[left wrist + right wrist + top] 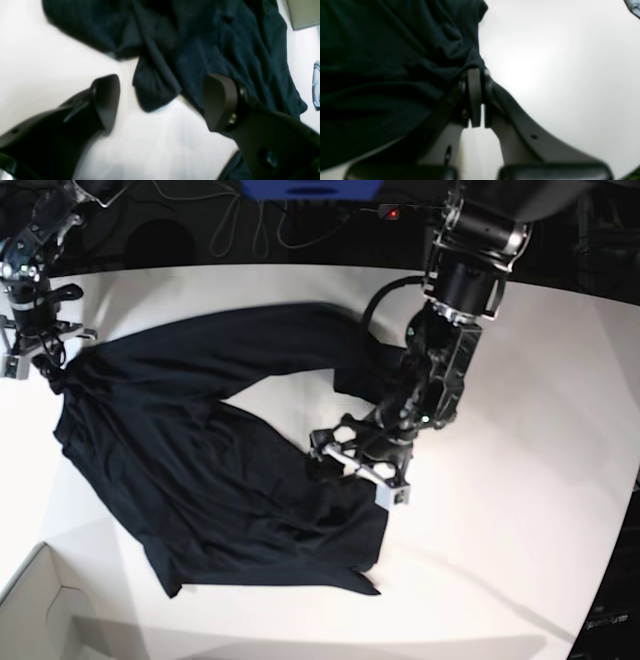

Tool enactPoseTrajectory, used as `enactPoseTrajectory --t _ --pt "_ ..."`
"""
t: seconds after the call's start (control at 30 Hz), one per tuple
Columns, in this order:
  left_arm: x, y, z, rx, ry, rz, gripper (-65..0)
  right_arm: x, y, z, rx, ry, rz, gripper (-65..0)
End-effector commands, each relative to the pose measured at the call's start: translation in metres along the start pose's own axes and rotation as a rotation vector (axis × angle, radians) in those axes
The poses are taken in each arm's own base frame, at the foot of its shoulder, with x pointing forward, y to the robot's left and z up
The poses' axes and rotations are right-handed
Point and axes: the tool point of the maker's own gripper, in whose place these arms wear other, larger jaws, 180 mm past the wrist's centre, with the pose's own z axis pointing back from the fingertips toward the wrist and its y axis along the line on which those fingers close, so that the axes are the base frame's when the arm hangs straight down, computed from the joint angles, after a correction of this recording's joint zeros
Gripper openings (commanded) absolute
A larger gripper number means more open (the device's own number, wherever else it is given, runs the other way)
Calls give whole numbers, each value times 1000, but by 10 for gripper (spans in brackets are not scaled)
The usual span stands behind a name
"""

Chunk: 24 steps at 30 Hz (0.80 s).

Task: Layout the t-shirt on the table in an organized manner, then fold the t-shirt properly
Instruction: 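Grasp the shirt edge with the left gripper, right gripper grasps opposite corner, then pull the shirt flat with both grippers away from each other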

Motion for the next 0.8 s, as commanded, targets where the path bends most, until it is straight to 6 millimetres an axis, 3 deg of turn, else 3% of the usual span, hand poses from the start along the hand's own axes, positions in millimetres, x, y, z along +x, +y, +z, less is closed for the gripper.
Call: enactPoseTrajectory --t 0.0,0.07,0.17,0.23,0.27,0.33,0.43,0.6,0.77 --pt "6 -5 -1 -5 2 -5 -150 19 -2 0 1 -61 8 -650" --pt "7 -6 -1 -6 -1 -7 -203 19 0 -1 6 -61 11 -650" --pt "7 -5 -1 -6 0 -5 -430 21 0 -2 6 -65 10 -650" --pt "6 0 0 5 3 0 -625 21 1 -2 7 -67 9 -650" --pt "5 3 0 9 5 -1 -650 22 0 -2 5 -67 11 -650" --pt "8 21 4 42 6 -13 -627 23 -1 -3 5 -69 13 -650" --pt "18 44 13 80 -9 -25 -650 23 -1 -2 4 -70 14 -650" --pt "72 100 55 174 -155 32 -648 26 -1 -6 6 -78 1 -650" --pt "116 138 97 246 -278 33 -648 18 -2 -11 12 -56 -11 -650"
